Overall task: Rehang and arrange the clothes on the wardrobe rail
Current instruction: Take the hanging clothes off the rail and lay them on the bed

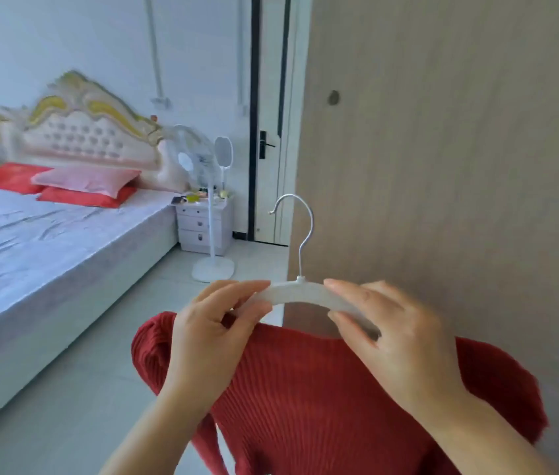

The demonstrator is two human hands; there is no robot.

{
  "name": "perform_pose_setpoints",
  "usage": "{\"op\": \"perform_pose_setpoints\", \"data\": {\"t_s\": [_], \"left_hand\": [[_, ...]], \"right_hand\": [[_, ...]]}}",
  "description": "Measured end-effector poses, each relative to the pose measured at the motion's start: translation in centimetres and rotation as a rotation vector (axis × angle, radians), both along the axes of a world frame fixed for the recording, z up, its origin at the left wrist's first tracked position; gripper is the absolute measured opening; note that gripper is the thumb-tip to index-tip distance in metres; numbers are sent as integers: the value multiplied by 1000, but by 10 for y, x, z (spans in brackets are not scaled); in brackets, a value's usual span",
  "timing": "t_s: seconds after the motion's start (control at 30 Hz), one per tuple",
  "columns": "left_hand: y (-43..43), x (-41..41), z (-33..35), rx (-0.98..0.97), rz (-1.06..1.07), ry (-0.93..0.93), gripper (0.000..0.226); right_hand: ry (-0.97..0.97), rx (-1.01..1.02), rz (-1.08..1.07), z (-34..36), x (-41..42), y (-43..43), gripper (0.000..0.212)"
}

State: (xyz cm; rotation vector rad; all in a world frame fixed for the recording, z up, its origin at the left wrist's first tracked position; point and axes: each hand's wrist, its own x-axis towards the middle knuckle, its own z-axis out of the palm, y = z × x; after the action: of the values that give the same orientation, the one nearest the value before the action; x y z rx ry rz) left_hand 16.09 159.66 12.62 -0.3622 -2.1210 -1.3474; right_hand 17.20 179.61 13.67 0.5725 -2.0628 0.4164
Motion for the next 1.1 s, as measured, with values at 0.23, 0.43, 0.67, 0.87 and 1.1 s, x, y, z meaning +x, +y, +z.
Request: {"op": "perform_pose_setpoints", "data": {"t_s": [0.23,0.43,0.67,0.87,1.1], "left_hand": [[-171,10,-15,-39,342,-49,24],[-294,16,-34,-18,576,-104,20],[-406,12,-62,-9,860,-180,19],[-493,-6,-76,41,1069,-248,18],[-601,-29,-87,93,1250,-312,17]], "right_hand": [[-64,-29,278,-32,-51,-181,32],[-170,-71,499,-60,-87,-319,33],[-340,-111,767,-88,-129,-464,44],[-495,-78,980,-104,-173,-584,57],[-576,-44,1138,-111,-213,-722,56]]}}
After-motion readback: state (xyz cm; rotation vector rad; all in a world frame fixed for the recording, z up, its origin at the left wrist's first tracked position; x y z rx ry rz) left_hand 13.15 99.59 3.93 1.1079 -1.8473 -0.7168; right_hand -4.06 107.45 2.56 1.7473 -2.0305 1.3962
